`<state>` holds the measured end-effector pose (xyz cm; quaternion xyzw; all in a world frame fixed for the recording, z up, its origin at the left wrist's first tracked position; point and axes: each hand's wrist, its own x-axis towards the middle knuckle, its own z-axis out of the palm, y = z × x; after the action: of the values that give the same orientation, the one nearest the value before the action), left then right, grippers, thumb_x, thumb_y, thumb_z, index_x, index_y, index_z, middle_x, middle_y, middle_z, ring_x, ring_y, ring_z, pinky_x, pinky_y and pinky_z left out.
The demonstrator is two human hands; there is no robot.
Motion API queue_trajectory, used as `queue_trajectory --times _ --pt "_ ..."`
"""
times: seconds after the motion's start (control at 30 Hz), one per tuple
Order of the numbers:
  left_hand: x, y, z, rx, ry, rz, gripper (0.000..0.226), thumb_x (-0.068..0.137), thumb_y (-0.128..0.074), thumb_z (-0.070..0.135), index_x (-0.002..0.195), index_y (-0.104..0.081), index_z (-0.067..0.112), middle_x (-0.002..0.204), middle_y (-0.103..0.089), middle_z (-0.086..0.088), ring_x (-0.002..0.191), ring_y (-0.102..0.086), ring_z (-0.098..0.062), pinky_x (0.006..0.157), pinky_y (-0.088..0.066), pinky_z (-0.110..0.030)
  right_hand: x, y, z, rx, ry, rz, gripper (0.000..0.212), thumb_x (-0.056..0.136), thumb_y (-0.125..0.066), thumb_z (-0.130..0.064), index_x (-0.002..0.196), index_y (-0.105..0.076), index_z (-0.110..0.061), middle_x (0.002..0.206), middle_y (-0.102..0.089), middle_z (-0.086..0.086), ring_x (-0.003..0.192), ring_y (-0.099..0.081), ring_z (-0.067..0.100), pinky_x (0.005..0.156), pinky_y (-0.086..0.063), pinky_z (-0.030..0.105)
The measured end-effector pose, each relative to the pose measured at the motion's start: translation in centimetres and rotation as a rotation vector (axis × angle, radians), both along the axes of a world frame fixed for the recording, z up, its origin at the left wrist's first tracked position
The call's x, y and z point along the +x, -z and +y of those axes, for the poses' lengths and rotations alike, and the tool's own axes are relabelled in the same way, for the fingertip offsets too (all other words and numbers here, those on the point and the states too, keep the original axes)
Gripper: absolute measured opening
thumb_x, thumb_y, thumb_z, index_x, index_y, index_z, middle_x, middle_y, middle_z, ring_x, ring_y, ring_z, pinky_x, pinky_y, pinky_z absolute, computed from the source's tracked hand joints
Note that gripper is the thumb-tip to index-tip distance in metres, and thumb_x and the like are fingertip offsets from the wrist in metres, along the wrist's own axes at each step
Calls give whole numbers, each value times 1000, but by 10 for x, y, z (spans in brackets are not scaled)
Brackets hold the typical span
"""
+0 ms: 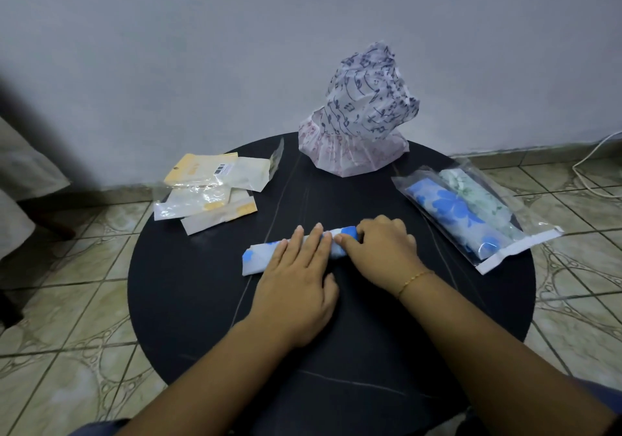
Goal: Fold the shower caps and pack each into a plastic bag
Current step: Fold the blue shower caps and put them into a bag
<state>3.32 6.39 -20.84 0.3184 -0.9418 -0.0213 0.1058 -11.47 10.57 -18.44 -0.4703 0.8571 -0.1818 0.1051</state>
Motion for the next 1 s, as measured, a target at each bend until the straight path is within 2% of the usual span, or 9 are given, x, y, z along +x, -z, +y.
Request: queue_trajectory --times 0.07,0.13,0.2,0.3,0.5,0.6,0.67,0.87,1.0 --pt "0 0 -3 38 -3 -18 80 75 5 48 150 -2 21 158 3 6 146 7 -16 109 17 -24 10 1 4 -184 3 46 42 93 -43 -46 127 -46 -23 132 -45 -1 123 -36 18 100 -29 33" --pt "0 -2 -4 43 3 -38 83 71 12 50 149 9 23 158 12 7 144 16 -14 110 18 -25 20 2 7 -271 -197 94 57 93 -29 -48 143 -30 -22 149 -32 -3 137 -24 14 110 -19 31" --pt "0 -3 -3 54 31 -98 79 68 14 51 142 22 25 157 18 2 143 21 -16 113 17 -29 31 5 9 -181 -409 91 65 92 -11 -51 150 -12 -21 158 -11 -4 144 -5 8 117 -3 31" --pt "1 -3 -2 81 49 -124 74 67 14 52 135 31 29 154 26 4 140 28 -17 115 16 -32 33 11 12 8 -447 -16 57 99 -13 -44 149 5 -23 158 9 -8 142 11 1 117 9 31" --pt "3 3 -2 156 -19 -36 75 72 15 54 141 24 29 152 26 12 139 27 -10 116 12 -28 30 12 12 102 -412 12 57 98 -10 -45 148 10 -24 157 10 -10 141 15 1 117 11 34" --pt "15 5 -4 215 -105 -29 71 86 -1 57 147 13 23 155 19 11 140 21 -4 116 9 -26 31 11 14 119 -404 49 55 99 -11 -42 148 7 -24 157 11 -10 141 15 2 116 12 36" --pt "25 3 -5 223 -149 -47 79 81 -2 59 149 10 21 156 17 9 139 19 -1 115 11 -23 30 11 14 123 -401 76 54 100 -12 -39 149 6 -24 157 10 -9 142 13 2 116 13 36" --pt "55 -4 -7 235 -312 -86 64 98 -20 43 151 7 18 158 12 5 143 12 -7 116 5 -27 30 9 19 154 -401 99 54 99 -12 -35 149 7 -25 157 11 -10 142 13 3 116 14 37" --pt "65 -7 -7 233 -353 -97 64 97 -15 41 150 8 15 158 11 1 144 12 -10 117 8 -31 31 6 25 158 -401 112 54 99 -12 -35 149 7 -23 157 11 -9 142 13 4 115 15 39"
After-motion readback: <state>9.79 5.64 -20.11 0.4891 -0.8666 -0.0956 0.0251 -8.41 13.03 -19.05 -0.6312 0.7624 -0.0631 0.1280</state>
